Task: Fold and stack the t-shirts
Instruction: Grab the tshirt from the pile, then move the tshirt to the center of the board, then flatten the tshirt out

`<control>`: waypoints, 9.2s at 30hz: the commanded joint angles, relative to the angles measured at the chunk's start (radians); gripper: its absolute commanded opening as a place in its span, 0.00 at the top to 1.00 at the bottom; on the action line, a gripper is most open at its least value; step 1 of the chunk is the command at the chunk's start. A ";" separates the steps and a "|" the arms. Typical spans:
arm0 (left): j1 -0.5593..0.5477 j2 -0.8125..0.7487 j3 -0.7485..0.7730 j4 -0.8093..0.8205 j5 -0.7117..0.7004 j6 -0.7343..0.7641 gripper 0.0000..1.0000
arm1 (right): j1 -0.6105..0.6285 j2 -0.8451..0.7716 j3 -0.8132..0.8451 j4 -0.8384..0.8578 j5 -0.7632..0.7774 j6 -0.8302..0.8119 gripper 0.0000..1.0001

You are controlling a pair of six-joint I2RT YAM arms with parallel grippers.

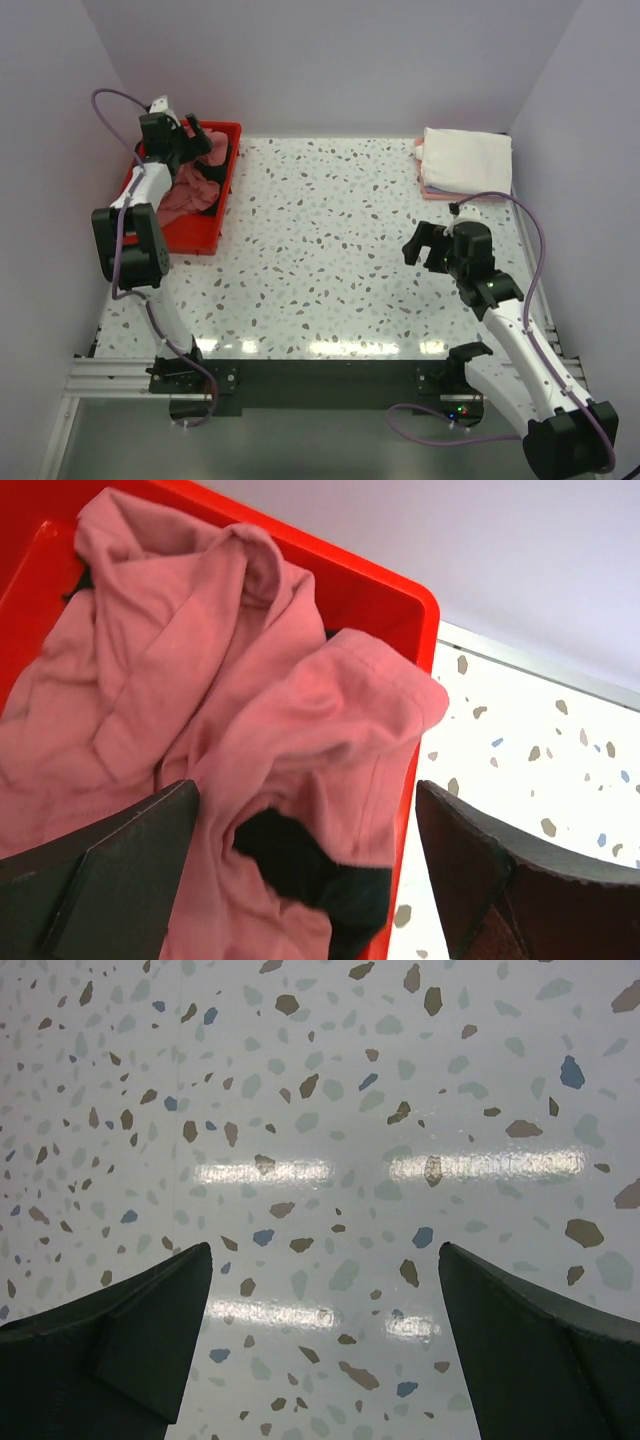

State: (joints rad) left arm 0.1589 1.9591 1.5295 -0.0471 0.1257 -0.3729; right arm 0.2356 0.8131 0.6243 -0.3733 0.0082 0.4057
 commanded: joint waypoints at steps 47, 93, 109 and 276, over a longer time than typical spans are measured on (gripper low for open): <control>0.002 -0.630 -0.023 0.064 -0.358 -0.119 1.00 | -0.001 -0.029 0.032 0.010 0.015 -0.022 0.01; -0.878 -0.279 0.535 0.084 0.447 -0.170 1.00 | 0.001 -0.187 0.000 -0.024 0.184 0.018 0.01; -0.753 -0.775 -0.580 0.146 -0.233 -0.234 1.00 | -0.001 -0.048 -0.017 0.063 -0.007 -0.018 0.01; -0.593 -0.546 -0.560 -0.091 -0.271 -0.265 0.00 | 0.240 0.466 0.359 -0.148 0.052 0.076 0.01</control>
State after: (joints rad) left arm -0.4282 1.4708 1.0195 -0.1963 -0.1509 -0.6224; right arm 0.4507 1.3239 1.0626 -0.5678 0.0635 0.4072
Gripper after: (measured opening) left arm 0.997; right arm 0.986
